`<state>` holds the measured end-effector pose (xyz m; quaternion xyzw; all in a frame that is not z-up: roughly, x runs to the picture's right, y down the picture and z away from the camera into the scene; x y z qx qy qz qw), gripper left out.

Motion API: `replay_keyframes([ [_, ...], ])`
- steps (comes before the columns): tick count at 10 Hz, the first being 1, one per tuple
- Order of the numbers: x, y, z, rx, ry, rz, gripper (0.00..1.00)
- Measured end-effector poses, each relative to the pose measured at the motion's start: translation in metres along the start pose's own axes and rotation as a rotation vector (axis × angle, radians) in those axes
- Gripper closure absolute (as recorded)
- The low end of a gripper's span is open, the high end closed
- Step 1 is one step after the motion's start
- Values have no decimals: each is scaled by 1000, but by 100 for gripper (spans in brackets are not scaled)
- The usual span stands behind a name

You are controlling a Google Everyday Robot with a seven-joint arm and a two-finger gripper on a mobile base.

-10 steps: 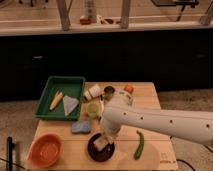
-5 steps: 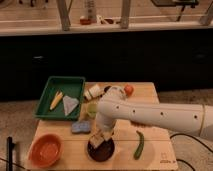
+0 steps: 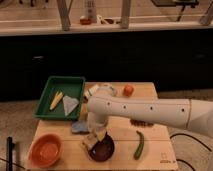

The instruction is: Wipe purple bowl with eraser

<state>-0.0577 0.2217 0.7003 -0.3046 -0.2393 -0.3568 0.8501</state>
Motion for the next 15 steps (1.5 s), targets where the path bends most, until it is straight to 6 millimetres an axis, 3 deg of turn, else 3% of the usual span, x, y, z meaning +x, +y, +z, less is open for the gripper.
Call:
replay_keyframes([
  [4,-34,24,1,-35,17,-37,100],
  [6,-35,42,-1,-44,31,-17,100],
  [10,-11,82,-6,-49,69,95,100],
  [13,12,84,-10,-37,105,160,100],
  [15,32,71,-13,-36,122,174,100],
])
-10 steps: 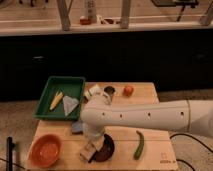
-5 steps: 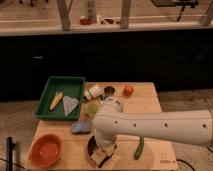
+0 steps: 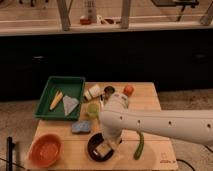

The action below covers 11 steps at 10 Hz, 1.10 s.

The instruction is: Wipe purple bowl with eraser

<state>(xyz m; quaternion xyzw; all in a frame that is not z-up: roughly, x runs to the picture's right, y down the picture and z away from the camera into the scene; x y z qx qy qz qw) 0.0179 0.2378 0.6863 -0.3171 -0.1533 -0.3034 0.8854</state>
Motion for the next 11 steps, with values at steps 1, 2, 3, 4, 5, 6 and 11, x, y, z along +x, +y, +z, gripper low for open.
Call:
replay_keyframes([
  [1,7,-8,1,-6,6,-2,100],
  [2,9,-18,3,-6,2,-12,100],
  [3,6,-27,6,-12,-2,-28,100],
  [4,3,-35,8,-16,-5,-44,100],
  [5,-2,-43,9,-17,-8,-65,100],
  [6,-8,-51,10,-19,-12,-91,100],
  [11,-53,-62,2,-12,-21,-220,100],
])
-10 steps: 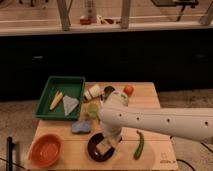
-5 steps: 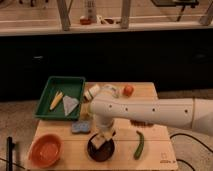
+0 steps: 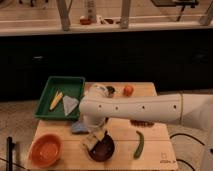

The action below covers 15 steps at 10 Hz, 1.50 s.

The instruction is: Wipe purple bowl with eraser

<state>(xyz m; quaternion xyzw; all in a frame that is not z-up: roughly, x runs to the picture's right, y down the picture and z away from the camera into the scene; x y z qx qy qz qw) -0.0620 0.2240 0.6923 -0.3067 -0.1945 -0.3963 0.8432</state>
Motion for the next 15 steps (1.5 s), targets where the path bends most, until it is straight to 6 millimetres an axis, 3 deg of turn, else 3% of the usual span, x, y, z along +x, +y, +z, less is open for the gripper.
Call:
replay_keyframes([
  [4,-37,21,11,-16,-24,-32,100],
  [6,-33,44,10,-25,-13,6,100],
  [8,-20,70,6,-29,5,71,100],
  [11,0,88,4,-30,31,152,100],
  [15,44,70,1,-19,63,201,100],
])
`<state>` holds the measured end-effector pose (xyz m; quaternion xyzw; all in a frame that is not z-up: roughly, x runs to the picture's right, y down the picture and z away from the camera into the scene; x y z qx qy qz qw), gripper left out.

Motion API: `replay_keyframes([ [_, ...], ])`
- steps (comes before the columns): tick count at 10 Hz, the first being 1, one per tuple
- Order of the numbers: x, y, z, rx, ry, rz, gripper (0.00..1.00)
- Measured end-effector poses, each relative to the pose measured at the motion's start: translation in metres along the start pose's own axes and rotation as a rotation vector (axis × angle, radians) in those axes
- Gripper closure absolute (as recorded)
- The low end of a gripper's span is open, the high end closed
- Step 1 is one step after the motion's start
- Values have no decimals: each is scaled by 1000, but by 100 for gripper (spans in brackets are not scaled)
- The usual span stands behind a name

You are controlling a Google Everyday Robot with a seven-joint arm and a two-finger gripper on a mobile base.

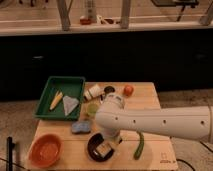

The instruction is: Wipe purple bowl with eraser

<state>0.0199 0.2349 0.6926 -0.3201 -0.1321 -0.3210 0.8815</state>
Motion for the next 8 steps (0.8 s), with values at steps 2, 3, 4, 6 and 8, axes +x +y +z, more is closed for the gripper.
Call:
replay_keyframes([
  [2,8,-19,2,1,-10,-13,100],
  [3,7,-29,3,-2,-17,-29,100],
  [4,4,-35,4,0,-24,-40,100],
  [6,-8,-52,4,6,-42,-89,100],
  [8,-24,-61,0,17,-55,-144,100],
])
